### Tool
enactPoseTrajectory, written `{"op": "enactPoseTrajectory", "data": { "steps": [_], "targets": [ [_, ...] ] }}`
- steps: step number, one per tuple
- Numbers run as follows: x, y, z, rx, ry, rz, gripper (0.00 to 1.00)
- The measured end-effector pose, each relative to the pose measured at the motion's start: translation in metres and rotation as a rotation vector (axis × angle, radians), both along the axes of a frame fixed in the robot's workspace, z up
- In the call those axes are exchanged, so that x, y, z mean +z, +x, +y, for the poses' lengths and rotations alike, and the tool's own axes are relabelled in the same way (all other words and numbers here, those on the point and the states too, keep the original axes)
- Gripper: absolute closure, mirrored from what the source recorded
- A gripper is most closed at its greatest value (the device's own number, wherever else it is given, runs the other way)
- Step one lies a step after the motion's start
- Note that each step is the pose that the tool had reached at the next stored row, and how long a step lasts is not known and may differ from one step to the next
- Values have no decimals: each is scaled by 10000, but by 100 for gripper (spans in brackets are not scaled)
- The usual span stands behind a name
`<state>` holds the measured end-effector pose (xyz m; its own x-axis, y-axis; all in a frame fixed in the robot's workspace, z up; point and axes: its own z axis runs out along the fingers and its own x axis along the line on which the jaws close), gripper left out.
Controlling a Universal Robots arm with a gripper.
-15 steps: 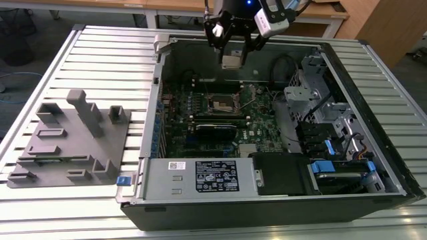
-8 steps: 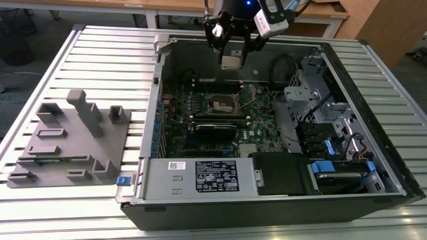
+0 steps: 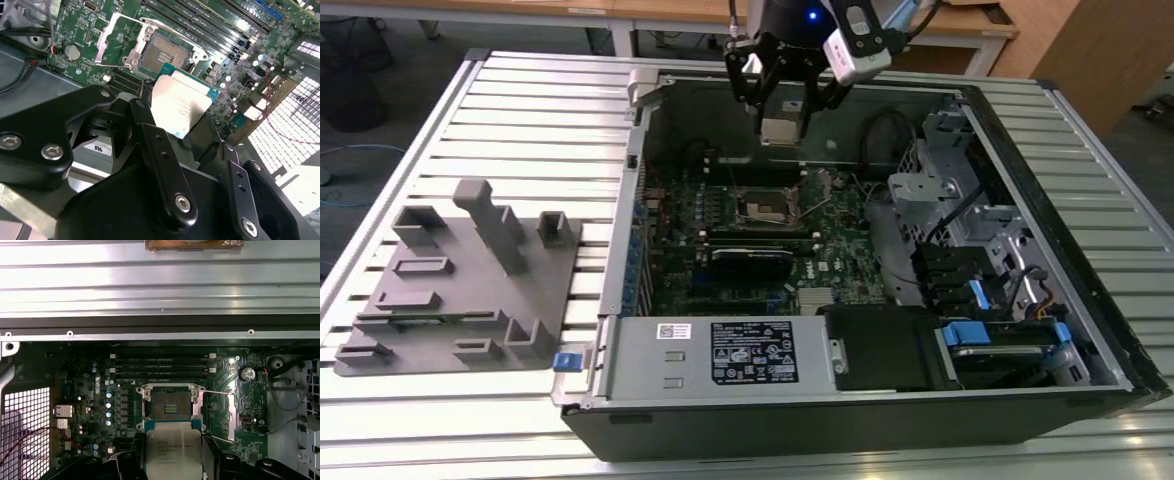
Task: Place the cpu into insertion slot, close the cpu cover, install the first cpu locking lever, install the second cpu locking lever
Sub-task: 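Place the cpu into insertion slot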
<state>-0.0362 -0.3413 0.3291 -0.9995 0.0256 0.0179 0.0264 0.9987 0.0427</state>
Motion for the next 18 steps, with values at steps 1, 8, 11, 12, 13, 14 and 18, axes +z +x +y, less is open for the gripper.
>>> {"op": "enactPoseTrajectory", "data": {
  "steps": [1, 8, 11, 12, 13, 14, 18],
  "targets": [
    [-6, -3, 0, 0, -3, 0, 46],
    [-32, -22, 0, 0, -21, -2, 46],
    [-41, -29, 0, 0, -28, -2, 46],
    [-44, -31, 0, 0, -31, -1, 46],
    [-47, -34, 0, 0, -33, -1, 46],
    [-49, -36, 0, 0, -35, -1, 46],
    [-60, -45, 0, 0, -41, -1, 46]
  ]
}}
